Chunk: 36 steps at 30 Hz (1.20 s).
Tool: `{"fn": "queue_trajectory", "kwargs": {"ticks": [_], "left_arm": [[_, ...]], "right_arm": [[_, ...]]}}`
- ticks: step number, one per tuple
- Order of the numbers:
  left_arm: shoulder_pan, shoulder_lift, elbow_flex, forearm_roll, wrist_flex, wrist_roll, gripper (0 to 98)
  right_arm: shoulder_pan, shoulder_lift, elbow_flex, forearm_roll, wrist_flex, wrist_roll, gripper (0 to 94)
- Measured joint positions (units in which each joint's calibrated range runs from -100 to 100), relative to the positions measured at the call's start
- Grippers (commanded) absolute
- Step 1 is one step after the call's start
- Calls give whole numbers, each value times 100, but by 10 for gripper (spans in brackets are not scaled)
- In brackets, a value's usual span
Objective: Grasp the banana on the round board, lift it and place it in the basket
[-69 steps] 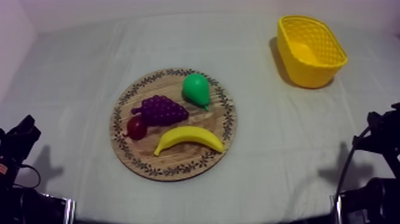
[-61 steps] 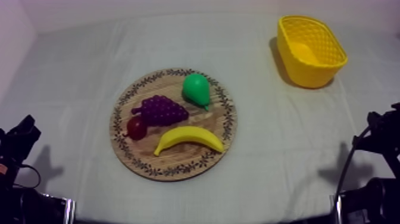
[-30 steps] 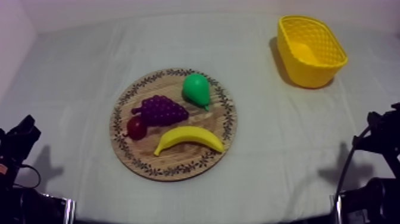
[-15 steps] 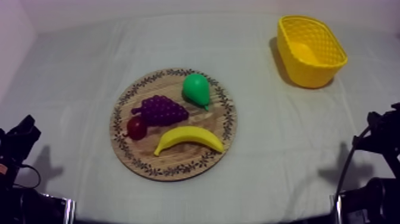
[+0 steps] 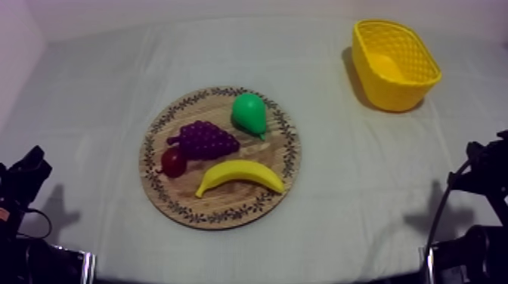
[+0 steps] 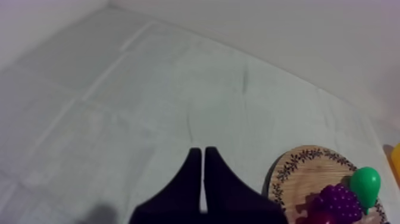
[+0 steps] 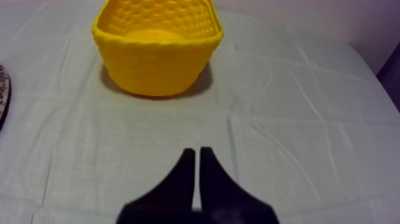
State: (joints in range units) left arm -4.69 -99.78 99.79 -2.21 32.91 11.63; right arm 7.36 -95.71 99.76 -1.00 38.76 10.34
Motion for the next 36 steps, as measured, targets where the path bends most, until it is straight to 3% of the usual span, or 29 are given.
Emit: {"fn": "queue_trajectory", "kwargs": {"ticks": [11,16,27,36], "left_arm": [[0,0,0,0,0,0,1],[0,0,0,0,0,0,1],[0,0,0,0,0,0,1],[0,0,0,0,0,0,1]], "right_arm": [[-173,0,0,-30,-8,-41,6],[-352,0,-53,-222,32,-269,6],[-570,0,-29,-78,-33,-874,7],[-574,0,-22,-71,-48,-445,7]]}}
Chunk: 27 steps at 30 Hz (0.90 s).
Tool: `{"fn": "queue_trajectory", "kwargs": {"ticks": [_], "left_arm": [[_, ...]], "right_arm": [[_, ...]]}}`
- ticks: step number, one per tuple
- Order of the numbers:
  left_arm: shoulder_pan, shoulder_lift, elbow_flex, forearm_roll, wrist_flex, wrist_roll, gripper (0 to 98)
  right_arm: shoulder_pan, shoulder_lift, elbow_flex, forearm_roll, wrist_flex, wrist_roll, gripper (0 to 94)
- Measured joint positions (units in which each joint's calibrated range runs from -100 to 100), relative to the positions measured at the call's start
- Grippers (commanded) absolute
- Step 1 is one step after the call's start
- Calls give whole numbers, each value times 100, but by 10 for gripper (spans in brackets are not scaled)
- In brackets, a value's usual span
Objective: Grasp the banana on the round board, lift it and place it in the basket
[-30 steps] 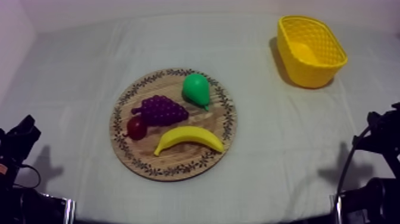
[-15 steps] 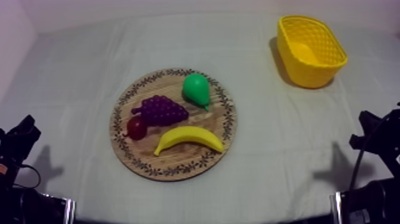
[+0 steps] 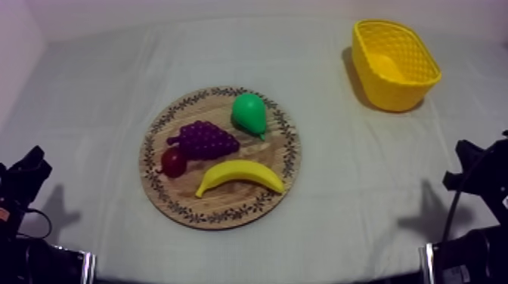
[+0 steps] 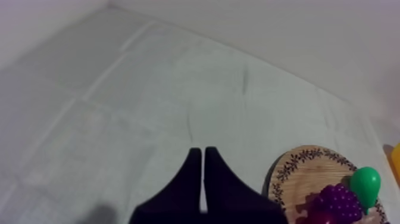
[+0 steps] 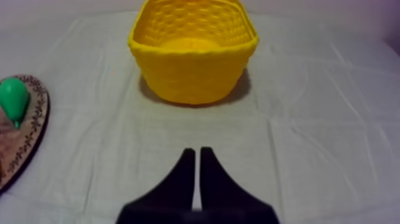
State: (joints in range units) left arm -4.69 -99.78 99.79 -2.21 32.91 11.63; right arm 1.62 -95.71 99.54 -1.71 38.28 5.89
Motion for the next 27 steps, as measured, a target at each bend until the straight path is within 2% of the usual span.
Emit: {"fn": "queue_trajectory", "kwargs": {"ticks": [6,21,27], "left_arm": [[0,0,0,0,0,0,1],[0,0,0,0,0,0,1],[0,0,0,0,0,0,1]], "right_arm": [[0,0,0,0,0,228,7],[-24,0,8,0,-23,-185,7],[-39,0,8,17,-23,-11,7]]}}
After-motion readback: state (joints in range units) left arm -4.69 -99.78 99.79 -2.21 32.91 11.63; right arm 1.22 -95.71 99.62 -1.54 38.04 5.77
